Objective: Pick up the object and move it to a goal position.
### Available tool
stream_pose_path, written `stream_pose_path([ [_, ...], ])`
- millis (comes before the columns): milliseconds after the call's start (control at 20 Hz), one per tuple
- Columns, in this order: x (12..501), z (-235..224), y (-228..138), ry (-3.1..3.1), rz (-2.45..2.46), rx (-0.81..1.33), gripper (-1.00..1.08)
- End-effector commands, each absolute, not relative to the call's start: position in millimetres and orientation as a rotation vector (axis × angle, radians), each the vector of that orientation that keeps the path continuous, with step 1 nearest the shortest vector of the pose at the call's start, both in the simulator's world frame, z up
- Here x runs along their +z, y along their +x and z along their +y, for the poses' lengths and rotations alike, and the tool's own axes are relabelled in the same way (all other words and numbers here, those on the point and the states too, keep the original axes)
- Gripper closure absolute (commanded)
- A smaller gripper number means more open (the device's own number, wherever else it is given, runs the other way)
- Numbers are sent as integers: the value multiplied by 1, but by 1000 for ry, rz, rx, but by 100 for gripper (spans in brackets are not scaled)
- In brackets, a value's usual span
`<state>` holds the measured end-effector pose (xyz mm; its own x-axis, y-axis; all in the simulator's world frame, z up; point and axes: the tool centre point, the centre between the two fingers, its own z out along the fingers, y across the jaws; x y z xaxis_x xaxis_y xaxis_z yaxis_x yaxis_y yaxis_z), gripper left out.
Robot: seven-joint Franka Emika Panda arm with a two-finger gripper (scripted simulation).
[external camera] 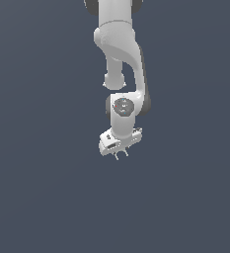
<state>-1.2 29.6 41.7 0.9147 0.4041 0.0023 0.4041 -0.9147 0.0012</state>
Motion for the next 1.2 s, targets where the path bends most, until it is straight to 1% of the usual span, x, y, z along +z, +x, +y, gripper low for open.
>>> stream_pose_path([
  [0,42,31,-2,3073,649,4,108],
  [250,48,37,-11,3073,649,4,108],
  [500,59,50,-29,3073,649,3,108],
  [1150,107,106,-106,3072,650,1,108],
])
